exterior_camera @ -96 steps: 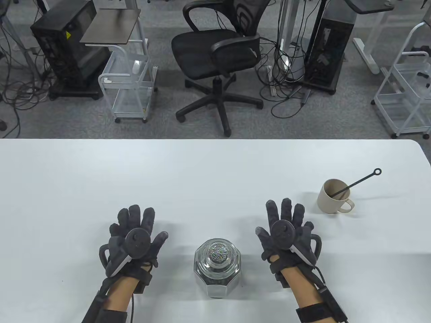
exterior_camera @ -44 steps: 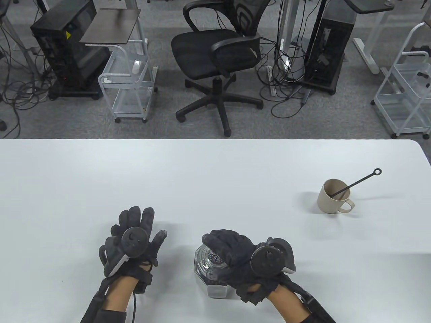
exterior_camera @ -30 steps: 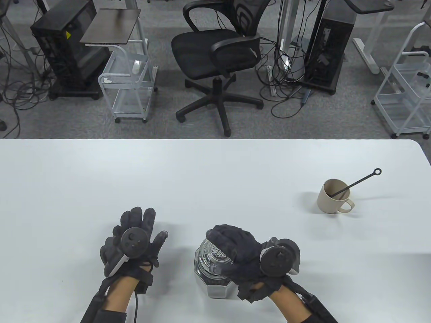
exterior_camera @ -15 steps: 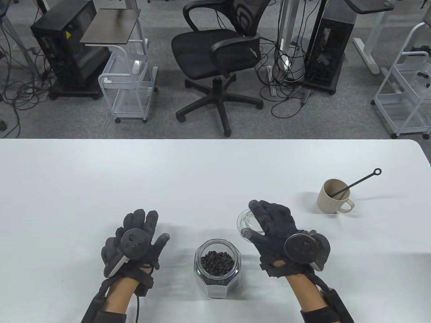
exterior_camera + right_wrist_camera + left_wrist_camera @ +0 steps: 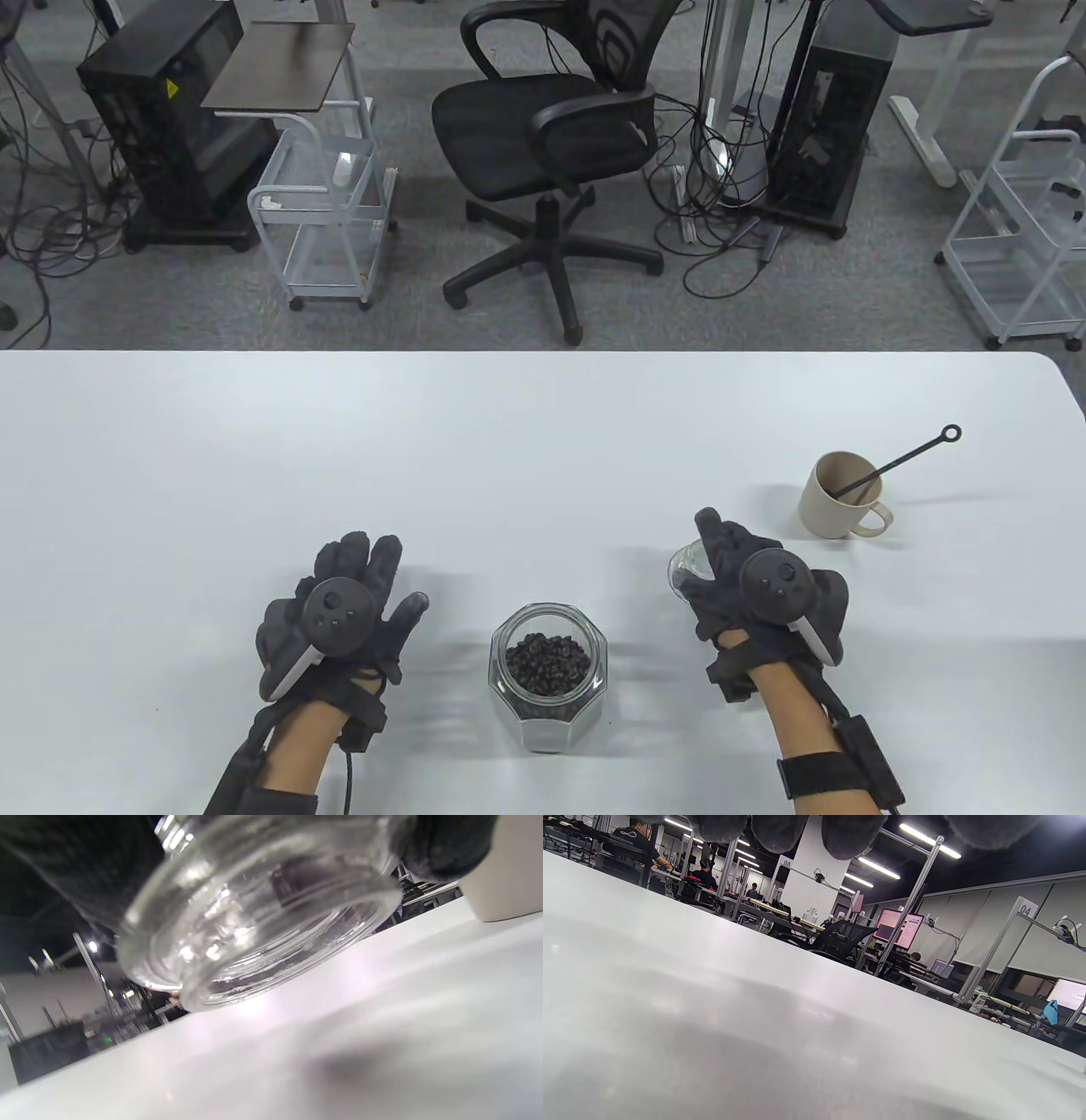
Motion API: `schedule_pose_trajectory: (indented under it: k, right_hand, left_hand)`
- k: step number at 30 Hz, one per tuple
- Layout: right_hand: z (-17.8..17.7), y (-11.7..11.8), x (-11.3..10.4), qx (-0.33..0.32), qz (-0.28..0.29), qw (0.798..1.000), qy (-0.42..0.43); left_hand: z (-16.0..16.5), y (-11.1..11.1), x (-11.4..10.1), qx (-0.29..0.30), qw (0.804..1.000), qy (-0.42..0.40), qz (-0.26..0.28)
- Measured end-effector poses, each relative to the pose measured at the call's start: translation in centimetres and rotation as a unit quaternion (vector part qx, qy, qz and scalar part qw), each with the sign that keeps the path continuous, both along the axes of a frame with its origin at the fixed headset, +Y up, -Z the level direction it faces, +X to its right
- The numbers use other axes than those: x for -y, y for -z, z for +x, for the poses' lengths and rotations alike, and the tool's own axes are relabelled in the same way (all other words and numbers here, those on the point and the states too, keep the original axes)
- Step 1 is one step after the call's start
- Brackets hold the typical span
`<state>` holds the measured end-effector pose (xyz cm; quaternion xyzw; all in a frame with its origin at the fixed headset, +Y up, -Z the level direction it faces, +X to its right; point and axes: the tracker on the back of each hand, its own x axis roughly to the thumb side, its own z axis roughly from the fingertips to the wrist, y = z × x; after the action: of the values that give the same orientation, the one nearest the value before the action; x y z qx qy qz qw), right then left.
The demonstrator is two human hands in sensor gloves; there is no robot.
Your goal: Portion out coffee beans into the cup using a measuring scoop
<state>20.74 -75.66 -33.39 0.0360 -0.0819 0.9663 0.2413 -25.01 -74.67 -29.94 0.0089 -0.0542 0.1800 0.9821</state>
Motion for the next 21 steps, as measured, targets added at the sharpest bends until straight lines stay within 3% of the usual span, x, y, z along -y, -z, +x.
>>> schedule_pose_trajectory:
  k: [10, 21]
  right_hand:
    - [0.2, 0.4, 1.8, -0.005, -0.055, 0.998, -0.012]
    - [-0.6, 0.5, 1.9, 0.010, -0.091, 0.995, -0.036]
  left_hand:
    - [-0.3, -0.2, -0.4, -0.001, 1.000, -0.011, 0.006]
    - [-0.3, -0.2, -0.5, -0.001, 1.000, -0.014, 0.005]
